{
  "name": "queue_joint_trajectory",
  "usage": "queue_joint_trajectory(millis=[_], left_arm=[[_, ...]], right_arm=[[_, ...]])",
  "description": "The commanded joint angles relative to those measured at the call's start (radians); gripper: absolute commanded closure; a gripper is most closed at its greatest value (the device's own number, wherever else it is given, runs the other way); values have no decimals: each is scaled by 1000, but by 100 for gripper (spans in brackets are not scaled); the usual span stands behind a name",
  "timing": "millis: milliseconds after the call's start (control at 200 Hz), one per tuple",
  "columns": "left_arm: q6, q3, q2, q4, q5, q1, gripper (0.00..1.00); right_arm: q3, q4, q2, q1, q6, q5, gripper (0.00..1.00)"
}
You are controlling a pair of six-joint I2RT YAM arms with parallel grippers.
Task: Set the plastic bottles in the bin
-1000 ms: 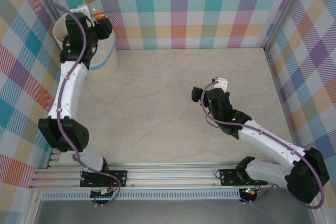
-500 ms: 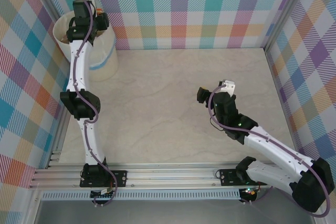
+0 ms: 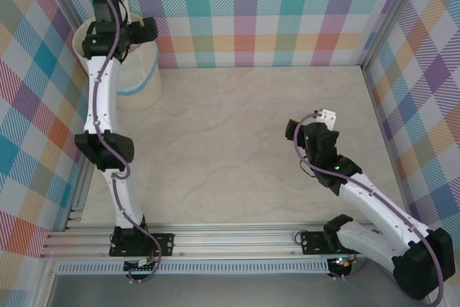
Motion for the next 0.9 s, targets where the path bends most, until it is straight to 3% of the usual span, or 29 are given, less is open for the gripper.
queue_joint_trajectory(millis=[0,240,470,570,645,740,790,865,895], left_arm=[[-27,-146,-232,28,44,-20,0],[-85,-1026,-756,567,-131,-25,0],[-309,-1635,-1014,785,-319,-26,0],[-311,-1876,-1045,910,-454,-26,0],[-257,-2004,-1020,1027,-496,-25,0],[-205,-2097,-945,1167,-429,-16,0],[-184,-2124,-893,1219,-385,-11,0],[-134,-2157,-807,1342,-317,-11,0],[-109,-2171,-775,1401,-282,-10,0]], right_arm=[[-52,-6,-14,-112,-156,-103,0],[-170,207,138,-328,-304,-334,0],[-202,489,359,-385,-391,-446,0],[-199,594,407,-408,-428,-512,0],[-199,672,445,-433,-438,-549,0],[-204,757,480,-483,-404,-639,0],[-249,898,514,-503,-399,-712,0],[-326,1158,628,-505,-391,-719,0],[-331,1152,616,-507,-388,-709,0]])
